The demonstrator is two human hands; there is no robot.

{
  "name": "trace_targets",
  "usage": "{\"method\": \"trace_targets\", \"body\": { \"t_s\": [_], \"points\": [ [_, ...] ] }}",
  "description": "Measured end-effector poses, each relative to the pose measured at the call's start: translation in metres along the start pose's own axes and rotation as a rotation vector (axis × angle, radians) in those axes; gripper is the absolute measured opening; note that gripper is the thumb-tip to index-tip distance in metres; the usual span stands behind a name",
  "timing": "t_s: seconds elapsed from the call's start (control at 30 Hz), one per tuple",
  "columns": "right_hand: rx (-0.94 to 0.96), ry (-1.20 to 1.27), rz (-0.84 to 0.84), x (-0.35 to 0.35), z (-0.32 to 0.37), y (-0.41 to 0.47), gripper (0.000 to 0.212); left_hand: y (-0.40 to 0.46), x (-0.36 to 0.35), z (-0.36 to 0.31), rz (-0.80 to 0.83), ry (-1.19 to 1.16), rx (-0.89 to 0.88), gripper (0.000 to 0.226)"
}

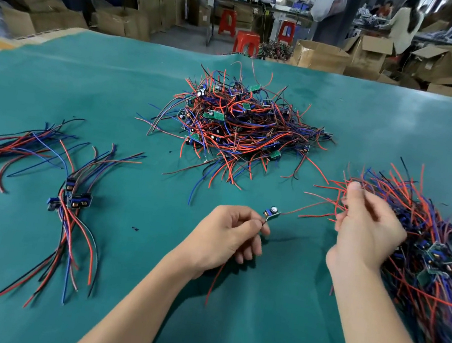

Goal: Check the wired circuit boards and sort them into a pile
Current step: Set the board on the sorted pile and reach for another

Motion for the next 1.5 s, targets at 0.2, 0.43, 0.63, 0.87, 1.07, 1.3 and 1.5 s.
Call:
{"method": "trace_targets", "body": {
  "t_s": [0.2, 0.43, 0.63, 0.87, 1.07, 1.3, 1.5],
  "points": [
    [0.078, -0.157, 0.225, -0.023, 0.008, -0.014, 0.025, 0.001, 0.012, 0.002, -0.192, -0.157, -0.038, 0.017],
    [0.199, -0.546, 0.901, -0.077, -0.012, -0.081, 0.033, 0.0, 0.011, -0.002, -0.196, 0.011, -0.048, 0.023],
    [0.128, -0.479, 0.934, -0.074, -0.008, -0.071, 0.022, 0.0, 0.006, 0.002, -0.133, 0.001, -0.003, 0.025],
    [0.027, -0.219, 0.663, -0.05, 0.003, -0.028, 0.007, -0.002, -0.008, 0.002, 0.011, -0.022, 0.029, 0.019],
    [-0.001, -0.055, 0.501, -0.038, 0.021, -0.009, 0.01, -0.004, -0.013, -0.003, 0.084, -0.019, 0.01, 0.023],
    [0.184, 0.062, 0.628, -0.067, 0.118, -0.019, 0.005, -0.002, -0.01, 0.0, 0.045, -0.044, -0.002, 0.023],
    [0.521, -0.718, 0.674, -0.06, 0.156, -0.004, 0.03, 0.001, -0.003, 0.004, -0.006, -0.152, -0.001, 0.019]
  ]
}}
Point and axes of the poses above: each hand's wrist, its own y-axis towards the middle knuckle, its own x-axis out of the back of the hand, z = x × y, the point moved 7 cm from there along y, towards the middle knuckle, and after that the axes turned 4 degrees about z, right-handed, at the moved point
